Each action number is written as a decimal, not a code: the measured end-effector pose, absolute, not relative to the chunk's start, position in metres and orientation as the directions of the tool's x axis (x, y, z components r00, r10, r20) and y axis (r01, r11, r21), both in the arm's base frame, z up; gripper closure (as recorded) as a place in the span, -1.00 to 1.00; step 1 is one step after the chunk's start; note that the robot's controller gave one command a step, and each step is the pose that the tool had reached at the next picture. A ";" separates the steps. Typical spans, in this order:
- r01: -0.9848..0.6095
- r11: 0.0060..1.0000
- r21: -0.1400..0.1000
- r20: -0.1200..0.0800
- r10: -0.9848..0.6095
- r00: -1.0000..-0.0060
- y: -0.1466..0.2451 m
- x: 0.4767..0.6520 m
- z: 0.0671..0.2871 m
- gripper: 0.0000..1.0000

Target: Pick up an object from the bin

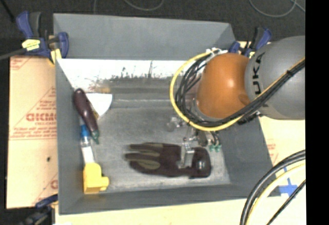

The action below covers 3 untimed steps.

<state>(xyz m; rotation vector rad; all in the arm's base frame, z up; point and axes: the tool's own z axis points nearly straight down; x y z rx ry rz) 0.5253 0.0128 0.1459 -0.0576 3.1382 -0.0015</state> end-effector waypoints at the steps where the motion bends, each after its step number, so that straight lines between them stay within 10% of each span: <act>1: 0.341 0.940 0.004 -0.008 0.342 -0.940 -0.007 0.548 0.073 1.00; 2: 0.342 0.940 0.004 -0.008 0.342 -0.940 -0.007 0.548 0.073 1.00; 3: 0.244 0.970 0.002 -0.011 0.244 -0.970 -0.011 0.553 0.164 1.00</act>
Offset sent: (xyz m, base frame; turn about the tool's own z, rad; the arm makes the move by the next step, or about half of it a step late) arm 0.0000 0.0000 0.0000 0.0000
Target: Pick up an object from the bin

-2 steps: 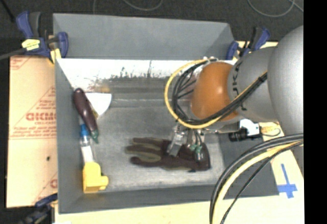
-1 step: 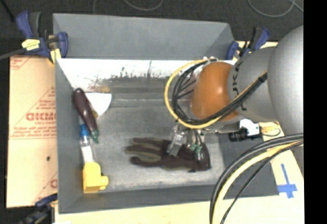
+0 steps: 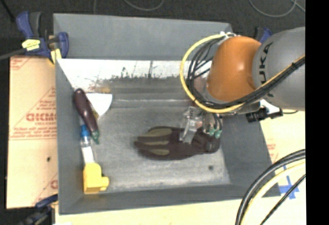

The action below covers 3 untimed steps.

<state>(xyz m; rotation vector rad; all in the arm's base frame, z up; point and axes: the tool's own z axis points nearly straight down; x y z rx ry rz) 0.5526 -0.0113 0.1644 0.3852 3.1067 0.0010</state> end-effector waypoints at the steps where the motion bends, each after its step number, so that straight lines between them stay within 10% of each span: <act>1: 0.244 0.970 0.002 -0.011 0.244 -0.970 -0.011 0.553 0.164 -1.00; 3: 0.262 0.965 0.003 -0.017 0.262 -0.965 -0.008 0.558 0.157 -1.00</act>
Offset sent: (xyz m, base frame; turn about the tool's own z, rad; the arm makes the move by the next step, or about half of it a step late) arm 0.0000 0.0000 0.0000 0.0000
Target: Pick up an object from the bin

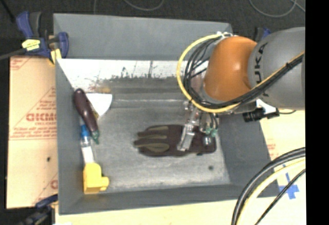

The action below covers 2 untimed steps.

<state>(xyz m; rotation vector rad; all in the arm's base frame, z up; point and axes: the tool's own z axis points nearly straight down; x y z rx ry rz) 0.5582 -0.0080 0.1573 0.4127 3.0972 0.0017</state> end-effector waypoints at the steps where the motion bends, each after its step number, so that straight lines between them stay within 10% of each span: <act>1: 0.279 0.960 0.004 -0.018 0.279 -0.960 0.014 0.555 0.108 -1.00; 2: 0.290 0.957 0.006 -0.022 0.290 -0.957 0.020 0.570 0.072 1.00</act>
Offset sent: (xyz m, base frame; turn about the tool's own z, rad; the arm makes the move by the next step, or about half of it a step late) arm 0.0104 0.0291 -0.0873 0.0334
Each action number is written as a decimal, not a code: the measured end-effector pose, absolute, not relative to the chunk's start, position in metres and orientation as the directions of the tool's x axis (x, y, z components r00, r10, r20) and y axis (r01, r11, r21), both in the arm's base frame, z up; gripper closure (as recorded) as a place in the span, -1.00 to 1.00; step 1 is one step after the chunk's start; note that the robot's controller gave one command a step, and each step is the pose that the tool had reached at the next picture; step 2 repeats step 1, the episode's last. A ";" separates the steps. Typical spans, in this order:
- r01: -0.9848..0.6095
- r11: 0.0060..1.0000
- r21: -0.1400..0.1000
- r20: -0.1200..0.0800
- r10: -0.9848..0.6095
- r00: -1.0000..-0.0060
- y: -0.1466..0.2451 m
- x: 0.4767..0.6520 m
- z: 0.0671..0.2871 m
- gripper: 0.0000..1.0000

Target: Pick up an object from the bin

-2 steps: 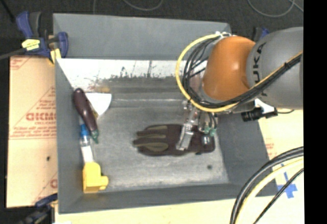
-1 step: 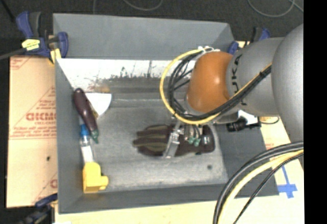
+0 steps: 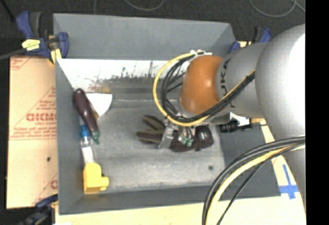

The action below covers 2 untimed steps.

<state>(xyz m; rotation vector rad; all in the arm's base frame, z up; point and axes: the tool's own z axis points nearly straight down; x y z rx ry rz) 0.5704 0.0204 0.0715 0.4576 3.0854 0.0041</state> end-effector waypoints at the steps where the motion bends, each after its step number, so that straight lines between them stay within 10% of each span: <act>1: 0.290 0.957 0.006 -0.022 0.290 -0.957 0.020 0.570 0.072 1.00; 2: 0.290 0.957 0.006 -0.022 0.290 -0.957 0.020 0.570 0.072 1.00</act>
Offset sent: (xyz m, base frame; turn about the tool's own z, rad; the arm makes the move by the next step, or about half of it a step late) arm 0.0000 0.0000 0.0000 0.0000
